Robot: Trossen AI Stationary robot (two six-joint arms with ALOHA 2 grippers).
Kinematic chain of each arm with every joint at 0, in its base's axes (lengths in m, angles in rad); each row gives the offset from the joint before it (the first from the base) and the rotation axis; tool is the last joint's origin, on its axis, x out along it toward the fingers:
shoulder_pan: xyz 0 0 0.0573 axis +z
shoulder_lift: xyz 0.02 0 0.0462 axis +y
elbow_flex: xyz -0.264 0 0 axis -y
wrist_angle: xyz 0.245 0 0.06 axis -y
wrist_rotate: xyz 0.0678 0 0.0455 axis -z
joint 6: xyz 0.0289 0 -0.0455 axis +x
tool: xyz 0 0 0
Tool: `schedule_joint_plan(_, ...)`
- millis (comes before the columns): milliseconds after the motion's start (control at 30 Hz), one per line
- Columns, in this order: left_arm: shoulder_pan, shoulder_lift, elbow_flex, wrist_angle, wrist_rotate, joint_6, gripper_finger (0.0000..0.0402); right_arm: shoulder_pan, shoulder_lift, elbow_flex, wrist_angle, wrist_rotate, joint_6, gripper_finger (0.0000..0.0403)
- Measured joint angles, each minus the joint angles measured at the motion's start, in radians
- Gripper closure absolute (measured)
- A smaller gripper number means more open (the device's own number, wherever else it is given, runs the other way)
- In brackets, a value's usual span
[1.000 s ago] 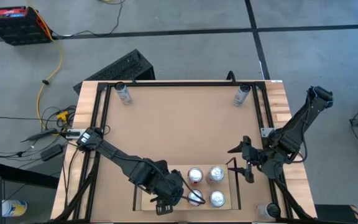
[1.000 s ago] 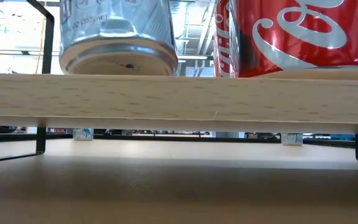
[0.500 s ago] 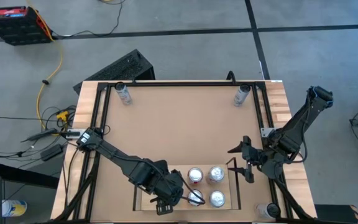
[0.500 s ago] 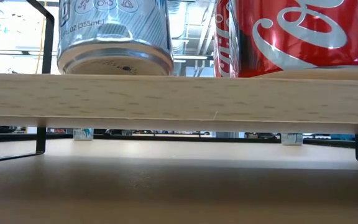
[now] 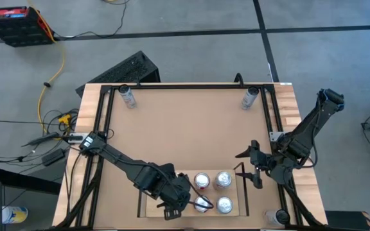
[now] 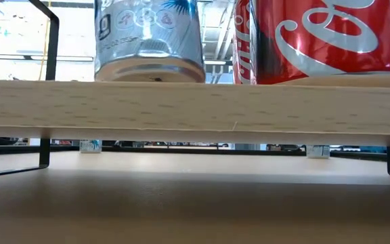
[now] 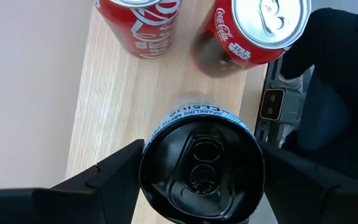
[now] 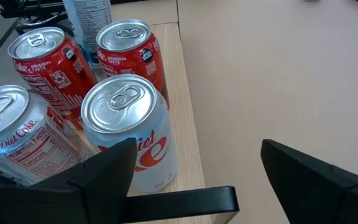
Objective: Place canned beverage on shelf
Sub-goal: Put the bottom white blue soda can on the shelf
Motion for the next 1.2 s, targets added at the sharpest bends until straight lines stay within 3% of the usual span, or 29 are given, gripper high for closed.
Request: schedule_joint_plan(1200, -0.001, -0.002, 0.000, 0.004, 0.029, 0.004, 0.0099, 0.000, 0.000, 0.000, 0.000, -0.001, 0.005, 0.0033)
